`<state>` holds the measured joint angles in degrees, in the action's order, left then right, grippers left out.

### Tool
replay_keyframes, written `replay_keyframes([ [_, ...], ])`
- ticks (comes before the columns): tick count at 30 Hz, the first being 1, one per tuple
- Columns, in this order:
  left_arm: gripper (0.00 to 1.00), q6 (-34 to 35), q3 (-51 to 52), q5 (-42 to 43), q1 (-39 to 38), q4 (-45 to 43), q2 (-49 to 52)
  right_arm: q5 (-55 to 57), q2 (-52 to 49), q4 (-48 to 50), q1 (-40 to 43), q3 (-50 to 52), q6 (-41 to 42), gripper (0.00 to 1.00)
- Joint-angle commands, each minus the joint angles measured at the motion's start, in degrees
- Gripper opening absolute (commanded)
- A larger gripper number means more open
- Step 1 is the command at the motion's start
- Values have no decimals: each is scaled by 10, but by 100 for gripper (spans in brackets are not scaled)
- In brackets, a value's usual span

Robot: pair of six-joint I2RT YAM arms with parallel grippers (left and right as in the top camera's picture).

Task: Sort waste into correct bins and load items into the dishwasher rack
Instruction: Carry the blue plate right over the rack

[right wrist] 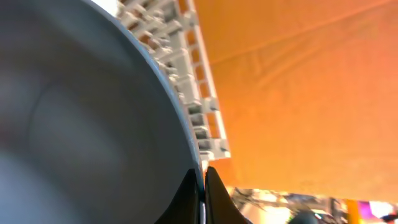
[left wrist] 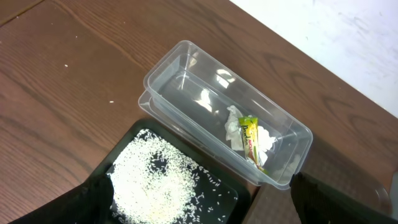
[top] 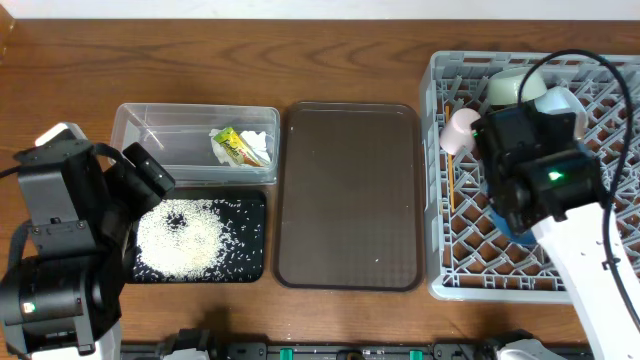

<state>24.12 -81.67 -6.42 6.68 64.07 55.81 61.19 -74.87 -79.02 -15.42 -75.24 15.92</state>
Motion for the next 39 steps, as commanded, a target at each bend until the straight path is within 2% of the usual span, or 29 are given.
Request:
replay_keyframes([
  [1,94,-5,-9,-7,3,0,-1,90,9,-1,29,-8,-44,1],
  [4,94,-5,-9,-7,3,0,-1,148,9,8,46,-8,-66,1],
  [10,94,-5,-9,-7,3,0,-1,156,7,62,67,-8,-73,1],
  [14,94,-5,-9,-7,3,0,-1,166,6,102,101,-8,-131,1],
  [16,94,-5,-9,-7,3,0,-1,166,6,143,120,-8,-183,1],
  [22,94,-5,-9,-7,3,0,-1,137,6,266,176,-8,-425,1],
  [25,94,-5,-9,-7,3,0,-1,103,6,274,188,-8,-518,1],
  [27,94,-5,-9,-7,3,0,-1,89,5,274,189,-8,-550,1],
  [39,94,-5,-9,-7,3,0,-1,43,-6,231,181,-7,-568,1],
])
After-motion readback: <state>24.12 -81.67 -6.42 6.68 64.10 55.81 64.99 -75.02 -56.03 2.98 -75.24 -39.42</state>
